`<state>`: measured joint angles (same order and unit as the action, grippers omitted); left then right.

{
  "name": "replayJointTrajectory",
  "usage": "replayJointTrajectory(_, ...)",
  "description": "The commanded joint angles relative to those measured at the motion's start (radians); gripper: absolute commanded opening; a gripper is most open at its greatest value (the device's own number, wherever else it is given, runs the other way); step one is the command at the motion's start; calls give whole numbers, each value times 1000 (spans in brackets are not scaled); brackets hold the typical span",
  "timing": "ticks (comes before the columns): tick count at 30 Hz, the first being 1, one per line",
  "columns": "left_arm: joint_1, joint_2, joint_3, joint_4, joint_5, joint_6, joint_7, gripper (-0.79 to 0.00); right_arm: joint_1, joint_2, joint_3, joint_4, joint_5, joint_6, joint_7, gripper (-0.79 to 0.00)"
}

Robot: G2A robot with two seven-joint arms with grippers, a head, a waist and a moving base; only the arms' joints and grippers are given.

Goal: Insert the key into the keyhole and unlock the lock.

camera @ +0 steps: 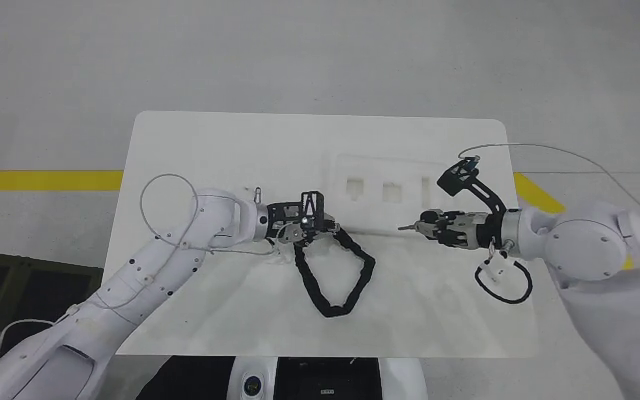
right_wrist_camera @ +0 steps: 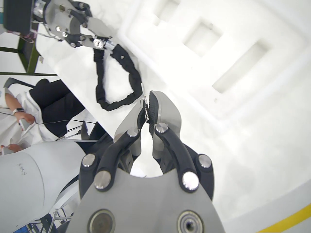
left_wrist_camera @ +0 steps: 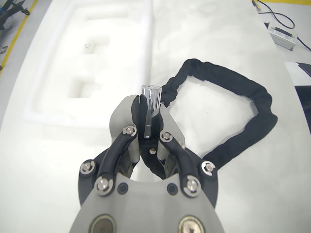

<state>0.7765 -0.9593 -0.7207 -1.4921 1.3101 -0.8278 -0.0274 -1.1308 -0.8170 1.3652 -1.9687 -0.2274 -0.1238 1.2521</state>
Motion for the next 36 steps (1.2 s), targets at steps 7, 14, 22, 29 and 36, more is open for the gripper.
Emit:
replayJointTrajectory(7, 67, 18, -65, -55, 110, 86, 103, -785, 110, -31, -163, 46, 110, 36, -47, -785)
replayJointTrajectory(14, 95, 21, -78, -75, 194, 89, 167, -785, 221, -65, -292, 90, 113, 104, -103, -785)
replayJointTrajectory(22, 103, 21, -84, -68, 206, 91, 185, -785, 257, -77, -333, 106, 115, 126, -120, -785)
replayJointTrajectory(29, 103, 21, -84, -68, 206, 91, 185, -785, 257, -77, -333, 106, 115, 126, -120, -785)
replayJointTrajectory(36, 123, 20, -88, -72, 202, 105, 197, -785, 247, -79, -338, 97, 100, 135, -144, -785)
